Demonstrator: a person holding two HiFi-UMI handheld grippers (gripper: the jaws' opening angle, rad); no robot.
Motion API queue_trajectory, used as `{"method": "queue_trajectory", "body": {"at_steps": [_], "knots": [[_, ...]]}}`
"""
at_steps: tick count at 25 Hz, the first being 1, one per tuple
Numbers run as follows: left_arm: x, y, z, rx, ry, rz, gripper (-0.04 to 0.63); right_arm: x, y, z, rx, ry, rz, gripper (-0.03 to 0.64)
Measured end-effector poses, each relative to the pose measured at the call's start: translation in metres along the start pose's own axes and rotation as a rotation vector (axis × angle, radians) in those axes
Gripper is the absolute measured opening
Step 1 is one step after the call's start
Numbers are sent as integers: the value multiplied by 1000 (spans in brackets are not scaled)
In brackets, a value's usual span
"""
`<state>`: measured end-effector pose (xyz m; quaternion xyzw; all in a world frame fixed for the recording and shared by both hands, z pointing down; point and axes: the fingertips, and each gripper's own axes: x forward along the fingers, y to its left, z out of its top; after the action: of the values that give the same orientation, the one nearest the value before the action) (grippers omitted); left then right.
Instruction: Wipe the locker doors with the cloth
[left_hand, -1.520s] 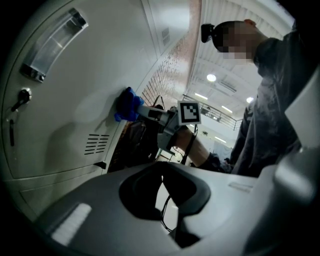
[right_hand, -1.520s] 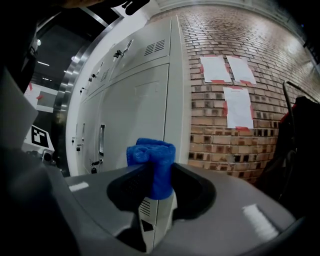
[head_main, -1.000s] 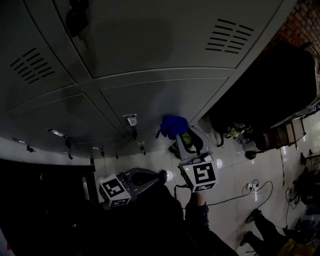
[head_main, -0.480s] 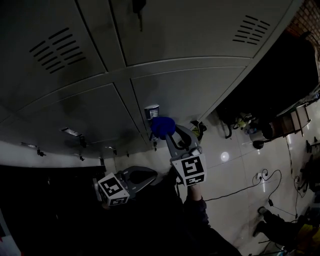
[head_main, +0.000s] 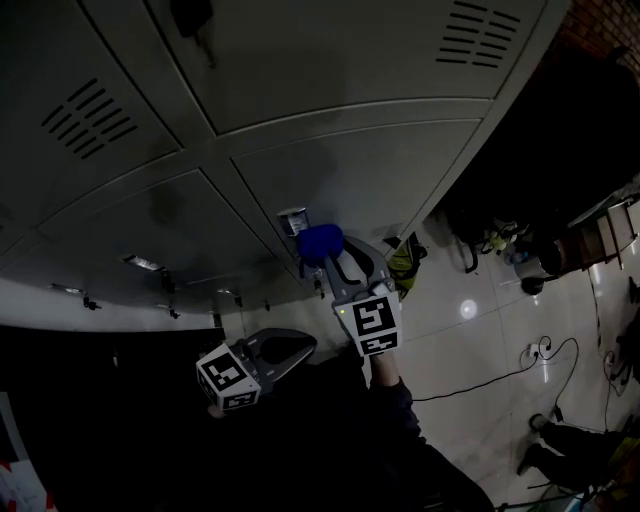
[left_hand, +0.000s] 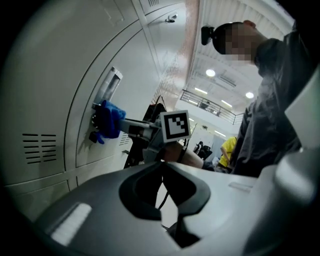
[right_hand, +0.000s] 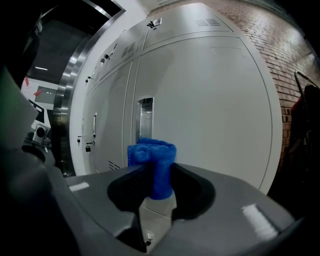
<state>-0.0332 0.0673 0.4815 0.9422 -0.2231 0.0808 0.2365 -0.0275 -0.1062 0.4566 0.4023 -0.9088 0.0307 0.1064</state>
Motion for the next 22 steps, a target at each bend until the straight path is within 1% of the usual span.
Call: {"method": "queue_trajectory", "body": {"at_steps": [4, 9, 14, 18, 22], "knots": [[24, -4, 8, -3, -8, 22, 0, -3, -9, 0, -37, 3, 41, 115], [58, -10, 15, -9, -11, 34, 0, -14, -33, -4, -30, -2, 74, 116], [97, -14, 21, -19, -19, 28, 0, -29, -74, -15, -26, 7, 59, 117], [127, -20, 22, -24, -10, 12, 0, -45, -109, -23, -18, 14, 22, 117], [150, -23, 26, -12, -10, 4, 0, -56, -139, -29, 0, 8, -10, 117]]}}
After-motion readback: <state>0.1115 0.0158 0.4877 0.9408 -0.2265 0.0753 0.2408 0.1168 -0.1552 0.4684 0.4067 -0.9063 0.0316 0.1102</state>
